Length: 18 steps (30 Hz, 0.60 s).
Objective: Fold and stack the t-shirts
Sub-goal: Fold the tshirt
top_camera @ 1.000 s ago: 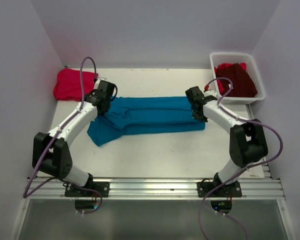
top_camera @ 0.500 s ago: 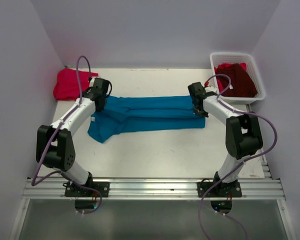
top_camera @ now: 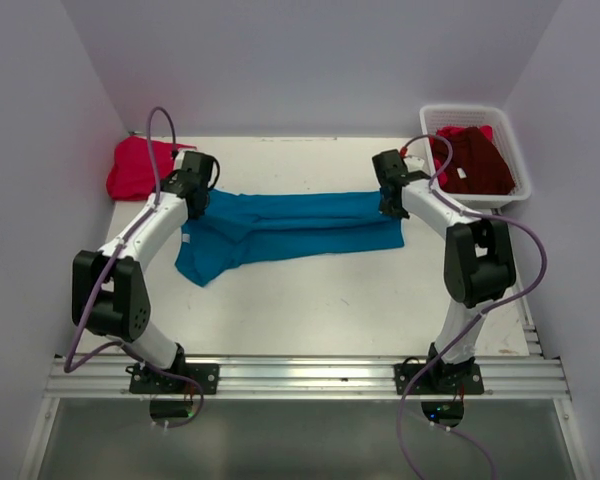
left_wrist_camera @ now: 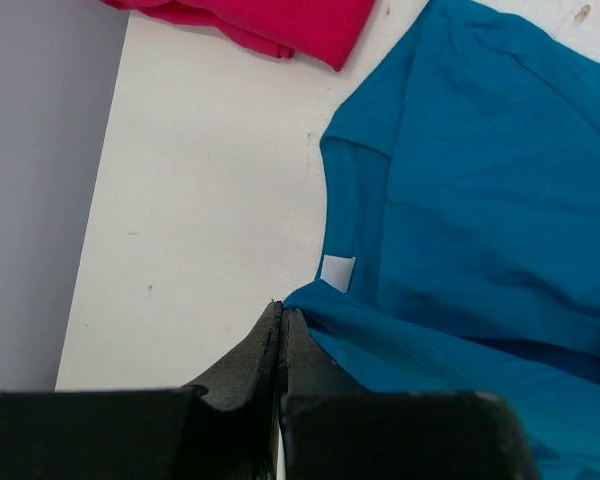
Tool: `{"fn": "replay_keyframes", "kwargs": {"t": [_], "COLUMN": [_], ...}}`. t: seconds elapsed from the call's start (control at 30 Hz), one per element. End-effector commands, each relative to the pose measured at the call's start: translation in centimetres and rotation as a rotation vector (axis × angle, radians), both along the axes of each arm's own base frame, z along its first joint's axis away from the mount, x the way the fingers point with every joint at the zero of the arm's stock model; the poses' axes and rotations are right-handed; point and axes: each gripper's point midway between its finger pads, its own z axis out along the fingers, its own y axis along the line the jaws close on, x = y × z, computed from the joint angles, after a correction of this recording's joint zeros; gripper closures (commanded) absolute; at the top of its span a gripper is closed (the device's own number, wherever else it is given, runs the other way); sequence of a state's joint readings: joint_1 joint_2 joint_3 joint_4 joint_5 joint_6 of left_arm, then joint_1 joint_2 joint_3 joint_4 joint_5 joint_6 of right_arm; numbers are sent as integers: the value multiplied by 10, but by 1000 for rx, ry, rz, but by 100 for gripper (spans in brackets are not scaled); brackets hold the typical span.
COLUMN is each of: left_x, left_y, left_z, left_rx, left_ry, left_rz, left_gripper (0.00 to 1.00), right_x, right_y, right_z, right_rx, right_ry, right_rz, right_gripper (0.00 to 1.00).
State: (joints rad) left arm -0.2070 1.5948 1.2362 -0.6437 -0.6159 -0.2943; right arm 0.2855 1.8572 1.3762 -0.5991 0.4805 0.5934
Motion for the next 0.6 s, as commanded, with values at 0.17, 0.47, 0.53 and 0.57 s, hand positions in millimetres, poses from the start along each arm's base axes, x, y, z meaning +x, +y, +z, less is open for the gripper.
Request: {"fn": "replay_keyframes", "kwargs": {"t": [0.17, 0.47, 0.53, 0.57], "left_x": [28, 41, 43, 45], "left_y": [14, 11, 10, 9], "left_z": [10, -7, -10, -11], "left_rx": [6, -13, -16, -16], "left_ry": [-64, -51, -50, -50], "left_rz": [46, 35, 31, 29], "left_gripper": [100, 100, 100, 100], "right_x": [18, 23, 25, 26], "right_y": [-1, -3, -3, -4], "right_z": [3, -9, -10, -9], "right_rx": [-24, -39, -40, -39], "right_ry": [-16, 3, 2, -4], "right_rz": [11, 5, 4, -1], "right_gripper": [100, 100, 100, 100]}}
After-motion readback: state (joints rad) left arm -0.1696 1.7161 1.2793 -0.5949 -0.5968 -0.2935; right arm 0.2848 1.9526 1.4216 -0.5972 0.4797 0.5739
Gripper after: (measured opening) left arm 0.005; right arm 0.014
